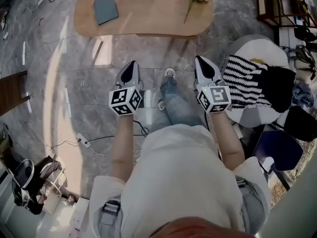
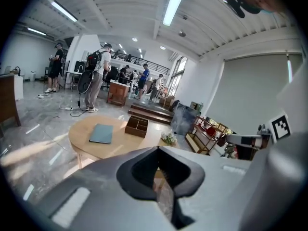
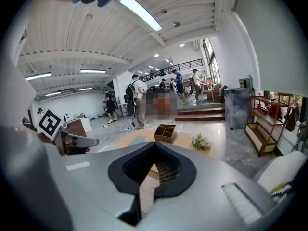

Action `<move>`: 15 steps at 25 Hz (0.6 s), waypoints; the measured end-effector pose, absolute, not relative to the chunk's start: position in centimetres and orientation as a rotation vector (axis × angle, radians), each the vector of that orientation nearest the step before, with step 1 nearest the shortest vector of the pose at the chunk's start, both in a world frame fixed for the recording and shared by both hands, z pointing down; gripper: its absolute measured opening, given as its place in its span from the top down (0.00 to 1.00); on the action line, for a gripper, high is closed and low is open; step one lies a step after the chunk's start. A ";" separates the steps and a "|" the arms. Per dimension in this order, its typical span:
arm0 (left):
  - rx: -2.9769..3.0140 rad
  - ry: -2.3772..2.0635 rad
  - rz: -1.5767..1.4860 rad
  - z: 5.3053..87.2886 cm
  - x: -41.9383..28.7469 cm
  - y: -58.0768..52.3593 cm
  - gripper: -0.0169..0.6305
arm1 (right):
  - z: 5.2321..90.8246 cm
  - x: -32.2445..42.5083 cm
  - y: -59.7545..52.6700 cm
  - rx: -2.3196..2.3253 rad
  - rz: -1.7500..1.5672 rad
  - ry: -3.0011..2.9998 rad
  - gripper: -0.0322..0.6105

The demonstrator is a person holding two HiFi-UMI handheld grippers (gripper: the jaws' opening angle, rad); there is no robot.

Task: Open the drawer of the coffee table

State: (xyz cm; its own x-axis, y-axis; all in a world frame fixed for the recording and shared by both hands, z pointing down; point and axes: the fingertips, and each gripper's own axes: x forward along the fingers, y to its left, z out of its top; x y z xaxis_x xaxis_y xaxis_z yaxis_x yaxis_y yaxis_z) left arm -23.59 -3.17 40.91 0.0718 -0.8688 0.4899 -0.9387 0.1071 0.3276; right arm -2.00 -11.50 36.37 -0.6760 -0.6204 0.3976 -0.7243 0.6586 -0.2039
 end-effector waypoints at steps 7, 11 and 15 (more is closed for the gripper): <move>1.736 -1.763 0.235 47.3 -25.3 -7.8 0.97 | 42.8 -2.2 -16.0 1.068 0.560 -2.506 0.95; 1.726 -1.735 0.279 51.4 -26.4 -9.6 0.97 | 47.3 -2.1 -17.8 1.074 0.567 -2.437 0.95; 1.729 -1.676 0.340 56.4 -27.0 -10.7 0.95 | 52.6 -2.0 -19.2 1.072 0.585 -2.364 0.94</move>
State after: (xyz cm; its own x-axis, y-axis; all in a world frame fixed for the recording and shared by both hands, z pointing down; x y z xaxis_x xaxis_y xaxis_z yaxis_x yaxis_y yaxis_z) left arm -27.03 -10.70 56.36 0.1304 -0.7703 0.6241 -0.9527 0.0770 0.2941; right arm -1.98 -19.15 52.58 -0.5804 -0.5735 0.5781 -0.7768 0.6029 -0.1819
